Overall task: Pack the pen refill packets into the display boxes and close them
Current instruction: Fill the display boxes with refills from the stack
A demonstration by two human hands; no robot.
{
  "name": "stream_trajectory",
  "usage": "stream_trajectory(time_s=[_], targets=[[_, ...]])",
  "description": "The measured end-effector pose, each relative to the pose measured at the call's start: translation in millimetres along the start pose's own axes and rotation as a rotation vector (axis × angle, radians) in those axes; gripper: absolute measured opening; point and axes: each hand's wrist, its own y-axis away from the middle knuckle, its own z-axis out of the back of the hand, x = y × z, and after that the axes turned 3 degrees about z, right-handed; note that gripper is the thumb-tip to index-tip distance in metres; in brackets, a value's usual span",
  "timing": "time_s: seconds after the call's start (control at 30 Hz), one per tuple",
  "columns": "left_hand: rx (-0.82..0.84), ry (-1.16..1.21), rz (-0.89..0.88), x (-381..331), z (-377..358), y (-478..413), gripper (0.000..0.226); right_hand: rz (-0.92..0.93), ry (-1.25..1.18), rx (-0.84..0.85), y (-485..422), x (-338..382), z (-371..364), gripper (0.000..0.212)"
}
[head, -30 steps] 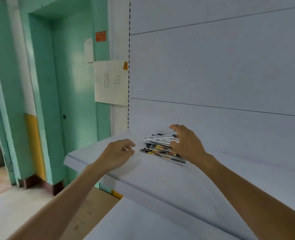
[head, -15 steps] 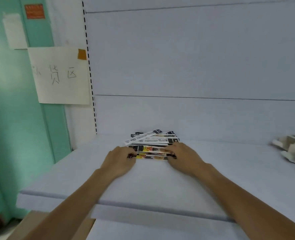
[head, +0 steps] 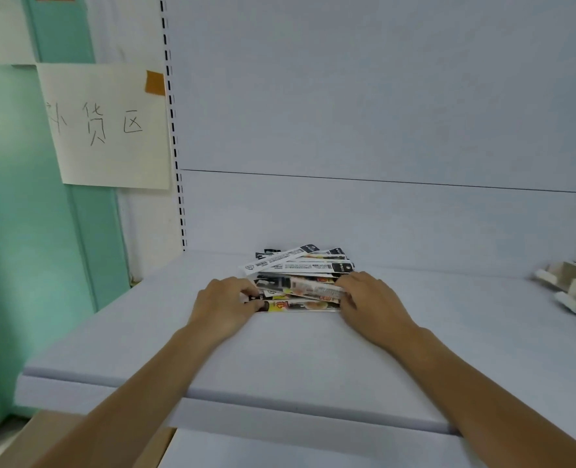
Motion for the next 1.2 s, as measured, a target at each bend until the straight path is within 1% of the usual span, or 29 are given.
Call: stream_trajectory(time_s=[0.1,0.17,0.27,0.3,0.4,0.5,0.57,0.67,0.73,0.83,0.9,0.97,1.03,1.13,1.2], targets=[[0.001,0.004,-0.013,2,-2,-2,0.013,-0.056,-0.045,-0.110,1,-4,3,0.018],[0.025,0.015,-0.024,3,-2,-3,0.016,-0.031,-0.108,-0.138,1,-1,4,0.014],[0.100,0.019,-0.069,3,-1,-3,0.023,0.098,-0.086,-0.001,2,5,1,0.013],[0.121,0.010,-0.093,4,0,-3,0.025,0.110,-0.069,0.029,1,4,0,0.014],[0.124,-0.027,-0.122,1,0,-1,0.029,0.059,-0.101,0.035,-3,-1,-2,0.016],[0.090,-0.069,-0.130,-2,1,1,0.028,0.053,-0.081,0.078,-3,-4,-5,0.022],[0.082,-0.139,-0.165,-3,1,3,0.026,0.043,-0.112,0.081,-1,-5,-5,0.025],[0.070,-0.284,-0.235,-6,6,3,0.026,0.069,-0.207,0.060,2,-6,-1,0.018],[0.113,-0.314,-0.280,-7,14,4,0.023,0.077,-0.237,0.104,4,-4,2,0.017],[0.272,-0.214,-0.324,4,30,6,0.021,0.066,-0.251,0.183,2,0,9,0.020],[0.310,-0.185,-0.380,16,36,9,0.023,0.055,-0.275,0.255,1,1,13,0.030],[0.298,-0.177,-0.403,25,40,14,0.023,0.082,-0.260,0.299,-1,6,14,0.038],[0.260,-0.188,-0.396,28,44,18,0.024,0.111,-0.232,0.317,-4,11,14,0.037],[0.151,-0.247,-0.373,31,47,23,0.030,0.115,-0.182,0.340,-8,15,17,0.028],[0.062,-0.214,-0.355,33,47,26,0.034,0.101,-0.196,0.383,-10,17,21,0.022]])
